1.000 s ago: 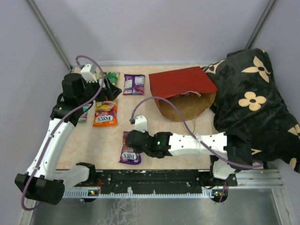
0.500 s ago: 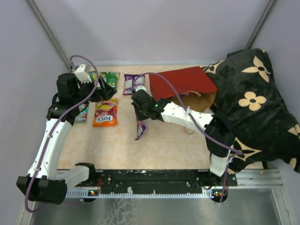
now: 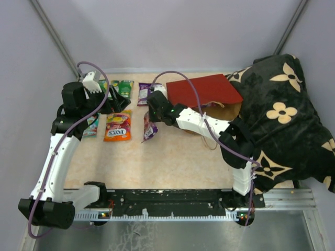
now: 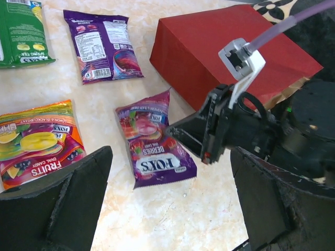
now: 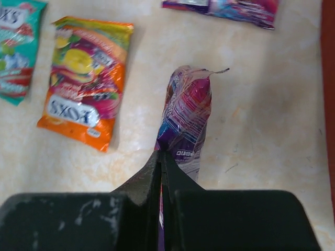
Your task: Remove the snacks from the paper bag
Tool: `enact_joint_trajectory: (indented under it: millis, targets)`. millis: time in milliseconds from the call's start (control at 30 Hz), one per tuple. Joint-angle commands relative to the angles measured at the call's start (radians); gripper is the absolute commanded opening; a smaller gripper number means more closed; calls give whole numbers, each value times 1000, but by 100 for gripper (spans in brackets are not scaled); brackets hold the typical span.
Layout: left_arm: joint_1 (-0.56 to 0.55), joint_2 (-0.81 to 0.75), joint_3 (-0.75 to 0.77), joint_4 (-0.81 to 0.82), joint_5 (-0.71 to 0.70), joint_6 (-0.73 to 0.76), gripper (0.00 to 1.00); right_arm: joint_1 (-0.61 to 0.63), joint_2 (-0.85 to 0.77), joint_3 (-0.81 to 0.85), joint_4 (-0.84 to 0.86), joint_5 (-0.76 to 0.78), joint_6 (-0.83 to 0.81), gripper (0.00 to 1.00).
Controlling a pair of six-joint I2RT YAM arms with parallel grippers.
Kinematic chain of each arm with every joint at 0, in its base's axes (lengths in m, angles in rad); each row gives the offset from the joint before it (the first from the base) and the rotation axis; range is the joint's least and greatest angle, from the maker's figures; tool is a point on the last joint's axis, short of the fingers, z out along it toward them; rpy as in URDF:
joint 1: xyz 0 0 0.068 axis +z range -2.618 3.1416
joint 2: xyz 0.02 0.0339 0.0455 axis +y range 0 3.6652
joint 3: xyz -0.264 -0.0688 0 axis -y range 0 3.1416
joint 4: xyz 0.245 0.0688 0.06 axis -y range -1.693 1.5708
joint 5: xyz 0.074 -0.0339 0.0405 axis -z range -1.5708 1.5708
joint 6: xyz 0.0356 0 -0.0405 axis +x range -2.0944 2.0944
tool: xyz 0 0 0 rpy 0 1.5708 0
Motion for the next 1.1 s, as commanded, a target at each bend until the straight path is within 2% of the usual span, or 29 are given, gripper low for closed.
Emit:
enact_joint_trajectory:
  millis: [0, 233, 367, 567, 600, 633, 700, 767, 867, 967, 1067]
  targets:
    - [7, -14, -7, 11, 30, 10, 100, -36, 51, -70, 115, 99, 122, 0]
    - [8, -8, -16, 12, 41, 23, 100, -35, 141, -65, 92, 120, 189, 0]
    - [8, -2, -22, 17, 48, 23, 100, -36, 179, -19, 67, 164, 193, 0]
    - [10, 5, -36, 26, 60, 25, 100, -45, 229, 52, 64, 149, 168, 0]
    - [10, 7, -37, 27, 60, 26, 100, -47, 230, 61, 65, 141, 158, 5]
    - [9, 6, -36, 26, 59, 27, 100, -48, 231, 74, 68, 120, 136, 19]
    - [11, 7, -33, 23, 62, 33, 100, -49, 201, 71, 103, 43, 55, 57]
    - [11, 4, -29, 18, 52, 41, 100, -45, 133, 31, 151, 0, 24, 82]
    - [14, -14, -30, 21, 13, 42, 100, -42, -4, -8, 168, -6, 3, 95]
    - [14, -37, -35, 36, -6, 41, 100, -42, -146, -41, 148, -44, -25, 98]
    - [16, -38, -37, 41, -10, 51, 100, -14, -334, -199, 201, -68, -35, 99]
